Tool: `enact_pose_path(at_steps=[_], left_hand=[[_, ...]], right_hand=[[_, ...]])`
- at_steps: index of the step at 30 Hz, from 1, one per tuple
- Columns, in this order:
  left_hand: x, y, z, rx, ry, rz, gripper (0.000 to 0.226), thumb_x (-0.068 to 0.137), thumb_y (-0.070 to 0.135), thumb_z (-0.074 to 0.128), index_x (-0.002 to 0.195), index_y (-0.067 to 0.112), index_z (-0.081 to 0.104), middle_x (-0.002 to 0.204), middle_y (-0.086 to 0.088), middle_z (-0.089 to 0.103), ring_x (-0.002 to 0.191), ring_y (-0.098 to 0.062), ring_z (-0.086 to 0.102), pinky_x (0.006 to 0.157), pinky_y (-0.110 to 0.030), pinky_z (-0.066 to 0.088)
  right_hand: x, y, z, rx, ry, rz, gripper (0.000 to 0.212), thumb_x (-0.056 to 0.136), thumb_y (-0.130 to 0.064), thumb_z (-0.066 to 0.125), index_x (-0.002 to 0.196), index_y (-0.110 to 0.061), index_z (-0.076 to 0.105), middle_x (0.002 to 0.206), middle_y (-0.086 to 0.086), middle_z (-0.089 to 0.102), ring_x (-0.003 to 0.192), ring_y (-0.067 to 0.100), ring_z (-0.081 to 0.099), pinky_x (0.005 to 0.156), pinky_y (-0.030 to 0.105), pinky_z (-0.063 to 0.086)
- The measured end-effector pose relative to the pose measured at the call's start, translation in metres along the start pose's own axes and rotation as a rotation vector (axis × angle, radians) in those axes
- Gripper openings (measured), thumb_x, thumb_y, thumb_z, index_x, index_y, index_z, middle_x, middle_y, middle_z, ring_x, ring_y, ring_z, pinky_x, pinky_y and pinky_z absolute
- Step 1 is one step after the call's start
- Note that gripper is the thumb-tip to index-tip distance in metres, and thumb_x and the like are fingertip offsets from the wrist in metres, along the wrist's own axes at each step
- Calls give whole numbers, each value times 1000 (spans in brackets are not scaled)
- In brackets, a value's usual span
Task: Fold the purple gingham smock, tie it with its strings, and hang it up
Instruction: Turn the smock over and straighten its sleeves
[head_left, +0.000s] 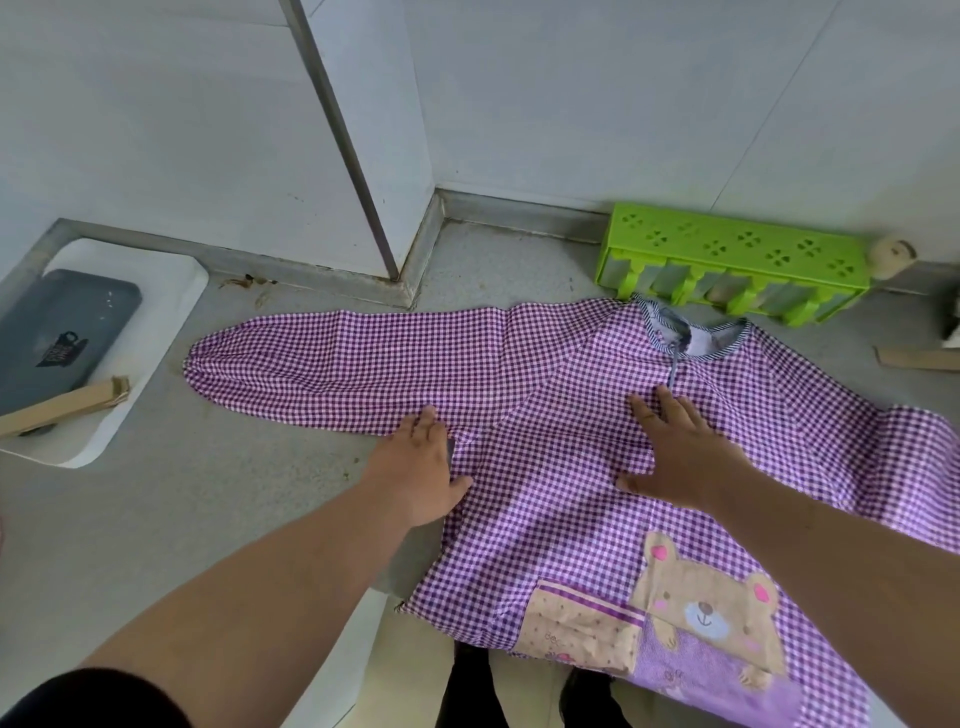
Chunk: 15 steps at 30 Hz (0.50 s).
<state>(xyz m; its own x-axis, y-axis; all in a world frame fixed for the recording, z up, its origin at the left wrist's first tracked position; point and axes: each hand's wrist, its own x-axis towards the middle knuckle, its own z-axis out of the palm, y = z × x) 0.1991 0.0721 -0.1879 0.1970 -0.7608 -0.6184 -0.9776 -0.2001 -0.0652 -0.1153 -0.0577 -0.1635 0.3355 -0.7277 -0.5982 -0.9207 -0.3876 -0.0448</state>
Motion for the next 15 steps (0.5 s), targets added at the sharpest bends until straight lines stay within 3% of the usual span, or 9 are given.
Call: enact_pose_path(at_steps=[3, 12, 15], left_hand=[[4, -9, -8, 24, 8, -25, 110, 93, 79, 46, 167, 7, 6, 178, -13, -6, 164, -32, 7, 131, -51, 19], [13, -19, -32, 123, -59, -14, 127, 86, 70, 71, 167, 11, -9, 177, -15, -7, 163, -34, 10, 132, -53, 13], [7, -4, -36, 85, 75, 169, 117, 90, 66, 68, 168, 22, -8, 177, -9, -15, 164, -31, -1, 133, -51, 9]], right_hand=[[-3, 3, 3, -9, 29, -44, 131, 71, -86, 63, 161, -34, -17, 170, -1, -24, 159, 28, -10, 120, 61, 32], [-2, 11, 2, 19, 13, -73, 139, 68, -75, 76, 161, -34, -18, 169, -3, -28, 158, 24, -13, 123, 58, 26], [-1, 14, 4, 47, 24, -77, 139, 67, -76, 77, 161, -35, -17, 168, -6, -29, 159, 26, -5, 121, 59, 30]])
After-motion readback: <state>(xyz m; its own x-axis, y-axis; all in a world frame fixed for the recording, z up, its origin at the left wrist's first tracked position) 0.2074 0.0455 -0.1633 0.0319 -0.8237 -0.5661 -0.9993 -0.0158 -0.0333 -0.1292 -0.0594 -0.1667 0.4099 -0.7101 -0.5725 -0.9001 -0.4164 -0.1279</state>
